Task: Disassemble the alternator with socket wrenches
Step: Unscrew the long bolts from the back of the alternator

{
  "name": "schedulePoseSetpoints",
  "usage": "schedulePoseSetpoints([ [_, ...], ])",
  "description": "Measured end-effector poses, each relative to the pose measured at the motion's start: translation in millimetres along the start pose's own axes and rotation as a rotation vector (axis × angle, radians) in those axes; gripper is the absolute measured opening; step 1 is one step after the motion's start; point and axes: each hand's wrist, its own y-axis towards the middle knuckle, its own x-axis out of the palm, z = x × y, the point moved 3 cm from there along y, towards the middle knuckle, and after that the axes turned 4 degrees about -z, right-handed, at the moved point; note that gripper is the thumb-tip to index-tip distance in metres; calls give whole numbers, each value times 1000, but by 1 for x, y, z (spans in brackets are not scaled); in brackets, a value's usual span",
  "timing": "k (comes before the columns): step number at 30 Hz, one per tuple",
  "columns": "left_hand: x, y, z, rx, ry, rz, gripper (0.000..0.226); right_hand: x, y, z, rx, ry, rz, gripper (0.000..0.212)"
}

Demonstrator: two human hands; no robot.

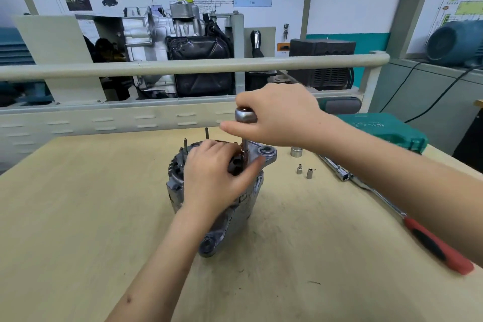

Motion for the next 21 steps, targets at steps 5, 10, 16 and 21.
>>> schedulePoseSetpoints([
  [5, -4, -3, -8, 31, -173, 93, 57, 8, 5, 2, -29, 140, 52, 36],
  [10, -6, -4, -20, 14, -317, 34, 66, 9, 9, -4, -183, 373, 59, 23],
  [16, -5, -2, -21, -73, -409, -163, 29, 10, 11, -5, -227, 297, 21, 33],
  [21, -6, -1, -26, -114, -465, -228, 17, -7, 11, 6, -251, 553, -272, 17],
])
